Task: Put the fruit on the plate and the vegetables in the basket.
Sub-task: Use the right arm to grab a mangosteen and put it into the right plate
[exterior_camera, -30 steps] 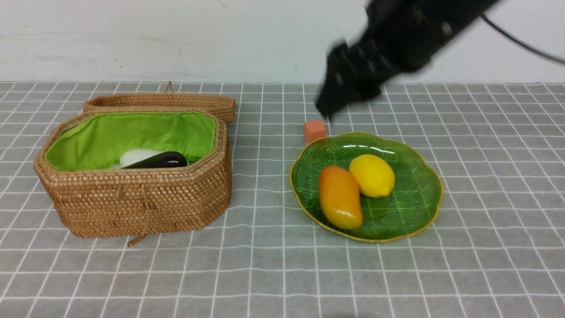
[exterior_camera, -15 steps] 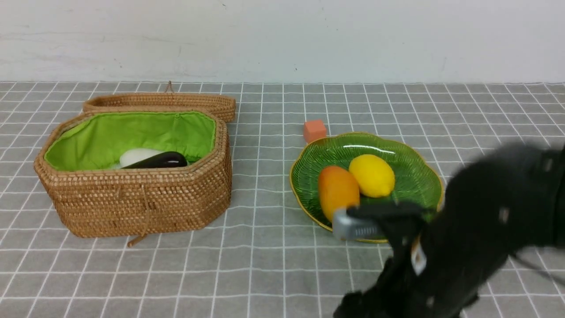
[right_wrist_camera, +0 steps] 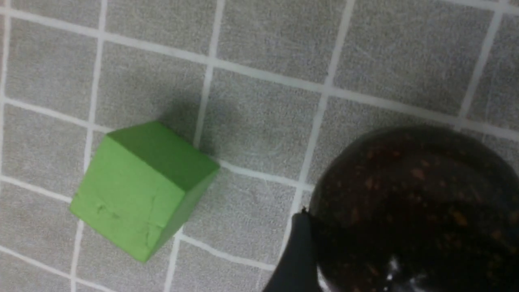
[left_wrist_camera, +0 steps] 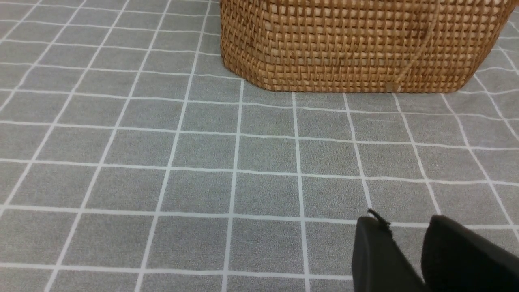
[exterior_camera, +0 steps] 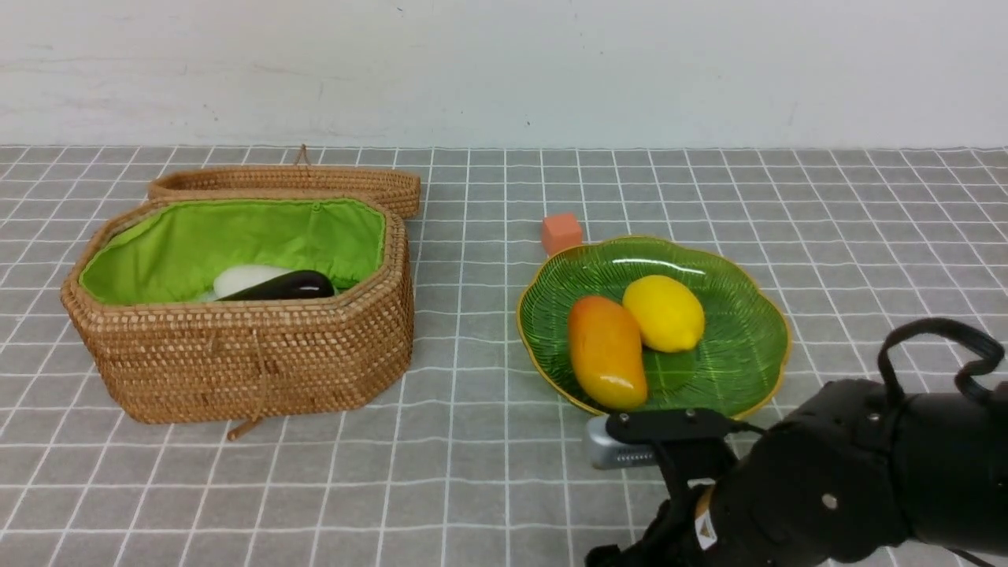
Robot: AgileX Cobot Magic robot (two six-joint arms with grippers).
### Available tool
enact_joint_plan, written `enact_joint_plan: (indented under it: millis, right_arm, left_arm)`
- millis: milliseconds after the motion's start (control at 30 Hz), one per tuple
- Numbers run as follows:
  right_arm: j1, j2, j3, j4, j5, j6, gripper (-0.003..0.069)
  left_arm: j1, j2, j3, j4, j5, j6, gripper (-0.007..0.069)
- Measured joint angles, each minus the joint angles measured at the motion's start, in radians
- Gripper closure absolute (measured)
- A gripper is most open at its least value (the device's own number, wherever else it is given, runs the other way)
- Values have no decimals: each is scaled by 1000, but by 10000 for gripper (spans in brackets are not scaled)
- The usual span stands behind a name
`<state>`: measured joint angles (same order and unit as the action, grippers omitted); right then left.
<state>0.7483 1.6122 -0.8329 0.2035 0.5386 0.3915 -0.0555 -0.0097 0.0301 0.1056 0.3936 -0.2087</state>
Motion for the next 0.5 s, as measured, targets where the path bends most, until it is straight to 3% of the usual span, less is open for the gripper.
enact_joint_plan:
  millis: [367,500]
  right_arm:
    - [-46,-111,-42,-2,101,-74,97]
    - [-187,-158,-155,-20,209,-141,97]
  left_arm:
    - [0,0,0,0,0,0,439]
    - [0,0,0,0,0,0,438]
